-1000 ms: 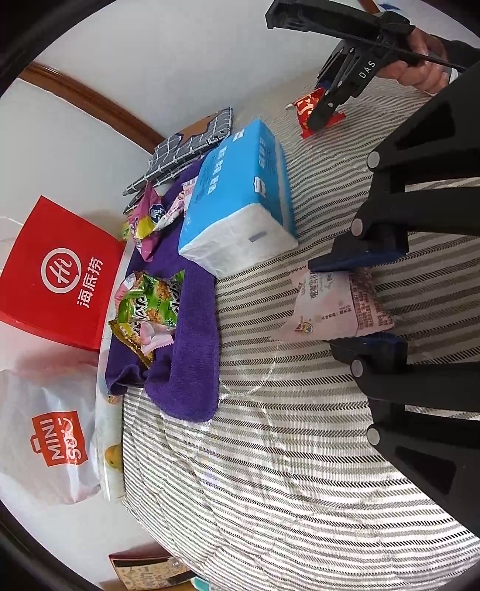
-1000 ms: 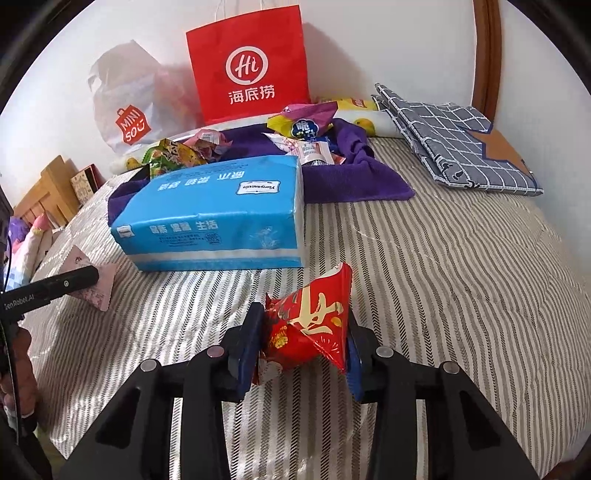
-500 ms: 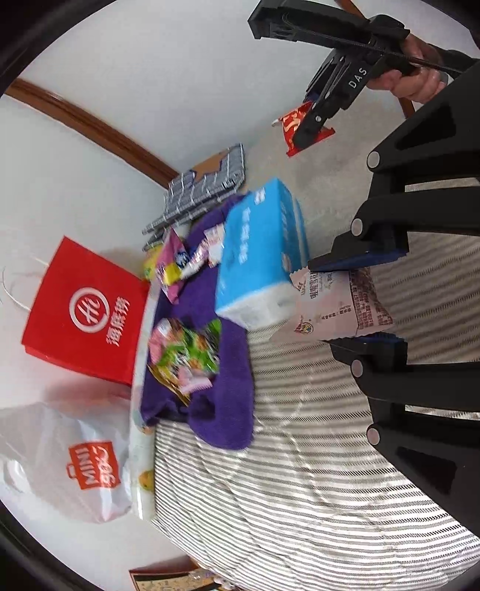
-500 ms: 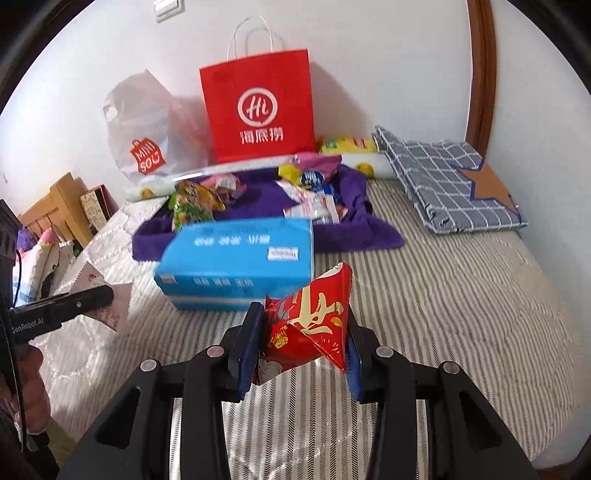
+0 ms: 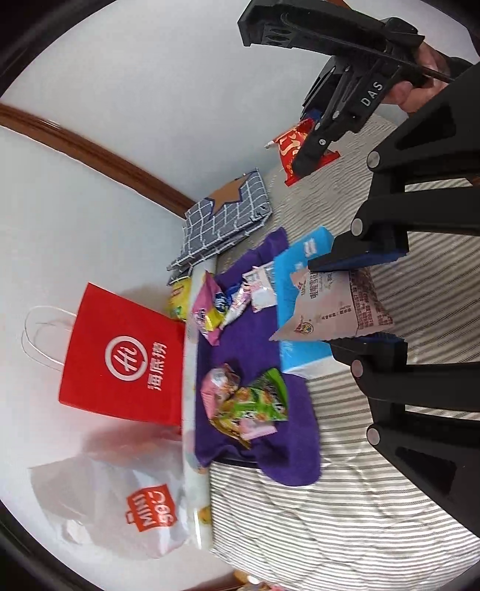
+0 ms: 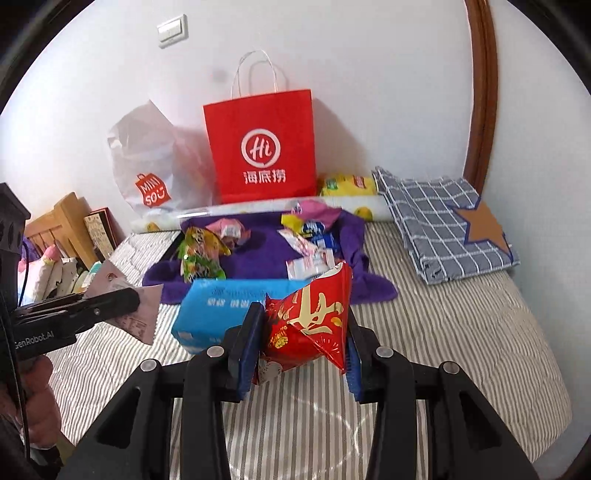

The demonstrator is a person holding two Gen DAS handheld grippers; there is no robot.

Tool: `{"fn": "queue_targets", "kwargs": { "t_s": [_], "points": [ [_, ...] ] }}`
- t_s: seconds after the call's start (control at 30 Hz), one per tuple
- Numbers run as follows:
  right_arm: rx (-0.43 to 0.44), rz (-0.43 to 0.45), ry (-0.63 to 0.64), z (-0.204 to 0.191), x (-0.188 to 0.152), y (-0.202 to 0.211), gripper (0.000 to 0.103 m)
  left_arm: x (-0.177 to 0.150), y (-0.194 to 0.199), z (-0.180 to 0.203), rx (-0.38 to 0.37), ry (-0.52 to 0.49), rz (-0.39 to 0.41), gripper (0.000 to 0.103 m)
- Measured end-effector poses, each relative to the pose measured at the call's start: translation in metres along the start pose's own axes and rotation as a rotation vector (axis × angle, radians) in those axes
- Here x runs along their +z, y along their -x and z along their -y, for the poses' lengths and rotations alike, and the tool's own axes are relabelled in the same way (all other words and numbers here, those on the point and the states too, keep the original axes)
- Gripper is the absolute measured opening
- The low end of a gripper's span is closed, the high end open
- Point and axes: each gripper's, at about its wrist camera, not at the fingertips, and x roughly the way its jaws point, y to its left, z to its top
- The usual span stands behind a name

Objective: Organize snacks
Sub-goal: 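Carry both packets over the purple towel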

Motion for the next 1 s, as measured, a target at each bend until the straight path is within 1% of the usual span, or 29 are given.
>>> {"fn": "queue_targets", "kwargs": {
  "t_s": [0.13, 0.33, 0.53, 0.73, 1.0],
  "points": [
    [0.002, 0.008, 0.006, 0.001, 0.012, -0.002, 0.04, 0.012, 0.0, 0.002, -0.004, 0.008, 0.013, 0.027],
    [0.008, 0.036, 0.005, 0.004, 0.032, -0.003, 0.04, 0.03, 0.005, 0.006, 0.014, -0.005, 0.032, 0.027],
    [0.021, 0.036, 0.002, 0.002, 0.05, -0.009, 0.04, 0.05, 0.011, 0.005, 0.019, -0.006, 0.057, 0.027],
    [0.022, 0.07, 0.024, -0.005, 0.073, -0.009, 0.04, 0.069, 0.014, -0.003, 0.022, 0.009, 0.065, 0.027],
    [0.034, 0.102, 0.032, -0.012, 0.097, -0.017, 0.04, 0.09, 0.014, -0.005, 0.026, -0.009, 0.073, 0.027]
  ]
}}
